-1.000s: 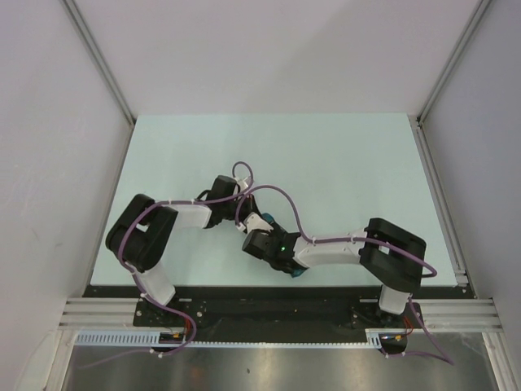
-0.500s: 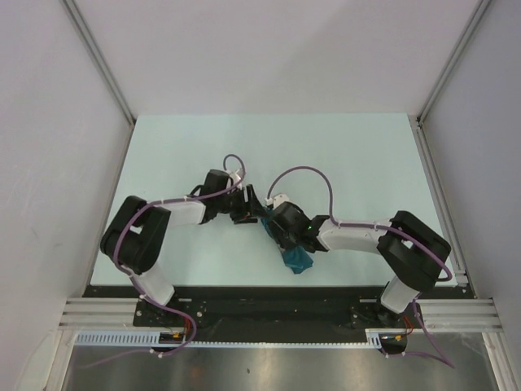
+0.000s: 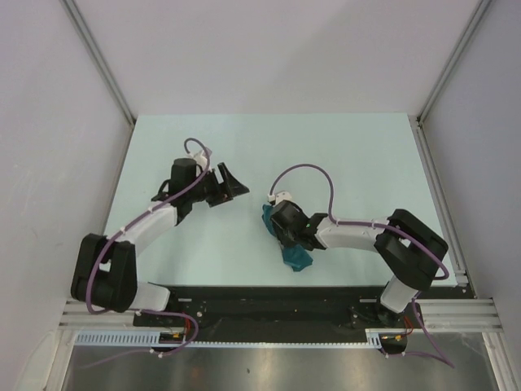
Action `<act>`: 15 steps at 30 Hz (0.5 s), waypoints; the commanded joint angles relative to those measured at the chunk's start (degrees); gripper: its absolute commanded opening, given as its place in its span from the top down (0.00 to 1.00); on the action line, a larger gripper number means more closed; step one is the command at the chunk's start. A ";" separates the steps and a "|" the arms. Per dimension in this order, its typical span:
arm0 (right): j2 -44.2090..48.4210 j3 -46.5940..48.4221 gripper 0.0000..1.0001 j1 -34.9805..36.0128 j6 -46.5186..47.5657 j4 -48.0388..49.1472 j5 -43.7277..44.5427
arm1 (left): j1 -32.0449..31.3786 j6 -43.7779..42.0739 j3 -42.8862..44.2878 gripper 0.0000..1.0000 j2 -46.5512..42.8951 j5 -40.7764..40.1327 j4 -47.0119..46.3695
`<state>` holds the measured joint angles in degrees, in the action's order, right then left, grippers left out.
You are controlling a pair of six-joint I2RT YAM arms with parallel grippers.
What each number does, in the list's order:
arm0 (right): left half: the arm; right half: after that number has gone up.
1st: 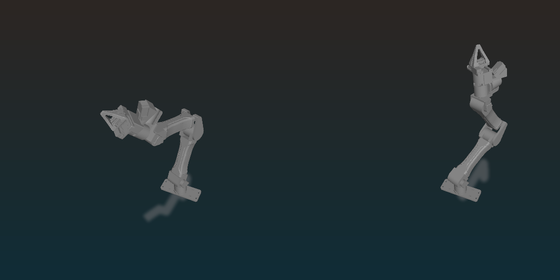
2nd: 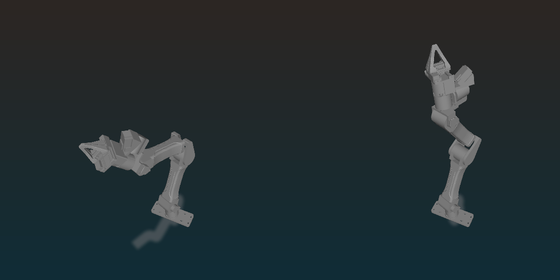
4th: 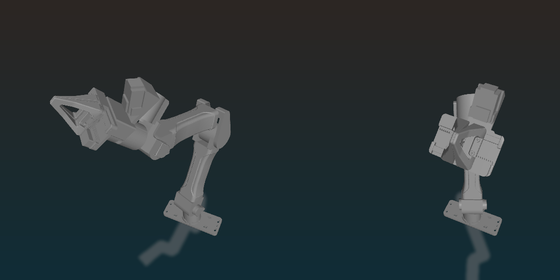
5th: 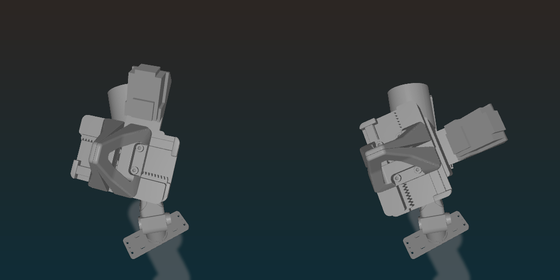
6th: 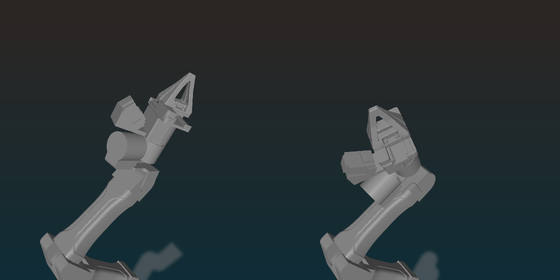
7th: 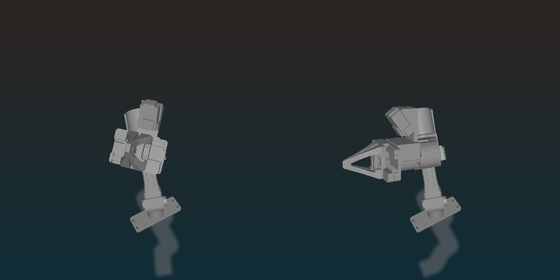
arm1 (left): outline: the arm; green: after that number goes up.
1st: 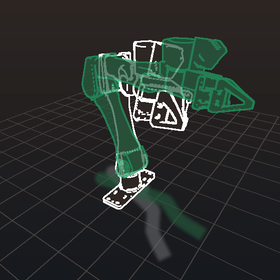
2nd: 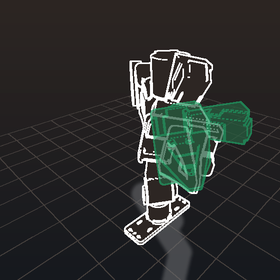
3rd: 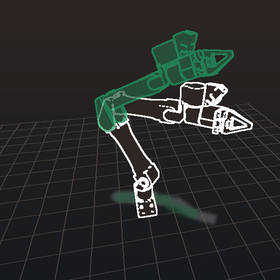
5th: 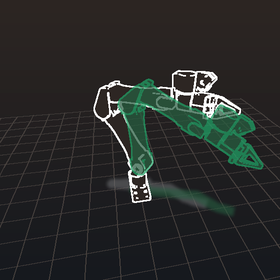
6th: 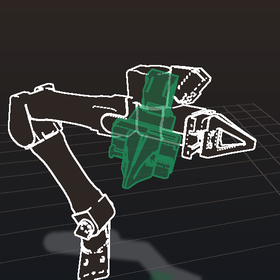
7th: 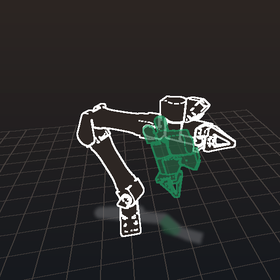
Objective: Fold the napkin, place the utensils inside, and roll it up
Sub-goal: Roll the napkin with the utensil
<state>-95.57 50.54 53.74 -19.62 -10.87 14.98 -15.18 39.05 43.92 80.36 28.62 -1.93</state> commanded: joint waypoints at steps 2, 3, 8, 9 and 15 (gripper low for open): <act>-2.61 -0.89 0.64 -1.09 0.11 -3.19 0.49 | 3.57 -0.11 0.64 0.16 -7.49 -0.41 4.74; -2.17 -0.89 0.67 -1.78 -0.07 -3.10 0.05 | 4.10 -0.29 0.81 0.15 -8.45 -0.15 5.18; 0.12 -0.80 0.86 -6.27 -1.13 -2.31 -2.15 | 7.97 -1.08 2.30 0.13 -12.58 2.57 8.35; 0.56 -0.71 0.86 -7.06 -1.13 -2.22 -2.50 | 8.41 -1.69 2.57 0.13 -13.03 2.84 8.79; 4.51 -0.10 0.86 -16.11 -1.13 -0.64 -7.42 | 12.45 -3.63 4.15 0.12 -14.96 5.04 12.22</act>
<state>-94.52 50.46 42.78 -20.78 -10.63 8.86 -5.23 37.63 45.28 67.72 30.57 7.90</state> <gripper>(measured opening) 0.193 0.878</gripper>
